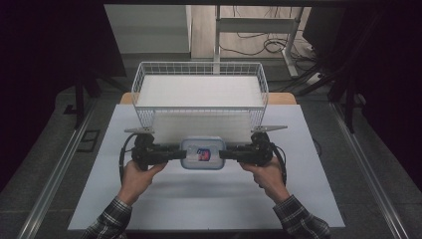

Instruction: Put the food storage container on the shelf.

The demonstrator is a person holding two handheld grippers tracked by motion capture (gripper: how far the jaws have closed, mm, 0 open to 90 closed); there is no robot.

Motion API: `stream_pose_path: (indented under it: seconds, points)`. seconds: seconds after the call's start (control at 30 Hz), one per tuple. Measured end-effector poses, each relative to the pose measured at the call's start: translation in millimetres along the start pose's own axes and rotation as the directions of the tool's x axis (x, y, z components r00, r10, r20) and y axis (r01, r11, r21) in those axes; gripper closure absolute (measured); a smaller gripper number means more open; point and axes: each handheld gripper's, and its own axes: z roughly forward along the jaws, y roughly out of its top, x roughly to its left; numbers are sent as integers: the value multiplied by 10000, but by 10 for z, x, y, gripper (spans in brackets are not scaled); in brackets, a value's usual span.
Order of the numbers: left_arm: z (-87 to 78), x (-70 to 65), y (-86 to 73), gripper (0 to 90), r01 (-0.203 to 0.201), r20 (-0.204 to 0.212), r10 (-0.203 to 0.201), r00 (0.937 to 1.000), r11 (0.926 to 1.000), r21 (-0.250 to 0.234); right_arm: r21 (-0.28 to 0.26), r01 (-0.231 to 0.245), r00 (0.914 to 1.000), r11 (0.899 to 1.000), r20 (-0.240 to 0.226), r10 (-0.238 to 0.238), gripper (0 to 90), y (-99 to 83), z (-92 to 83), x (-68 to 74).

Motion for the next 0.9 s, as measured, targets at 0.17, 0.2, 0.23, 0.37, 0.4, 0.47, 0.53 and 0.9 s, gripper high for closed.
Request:
stream_pose_path:
  seconds: [0.17,0.2,0.23,0.37,0.4,0.47,0.53,0.9]
  points:
    - [-65,-25,249,579,-100,-56,100,9999,9999,-102,-88,154,9999,9998,2,-154,589,251,-46,27]
    - [-73,-28,284,579,-87,-75,86,9999,9999,-131,-101,192,9998,9998,-6,-192,589,311,-54,27]
    - [-84,-30,327,579,-78,-96,76,9999,9998,-192,-118,189,9998,9998,-13,-189,589,346,-58,28]
    - [-128,-33,513,578,-79,-147,74,9999,9994,-325,-204,241,9997,9995,-5,-241,588,550,-81,36]
    - [-142,-32,575,577,-119,-152,114,9998,9993,-351,-233,265,9996,9994,-2,-265,589,585,-85,37]
    - [-161,-37,677,578,-134,-175,127,9998,9992,-365,-263,331,9995,9991,4,-331,588,684,-100,38]
    - [-179,-40,785,578,-154,-222,146,9996,9992,-365,-284,338,9994,9990,-23,-339,588,786,-115,31]
    - [-234,56,1305,578,-130,-282,113,9995,9981,-598,-674,453,9988,9967,207,-440,585,1347,-156,-31]
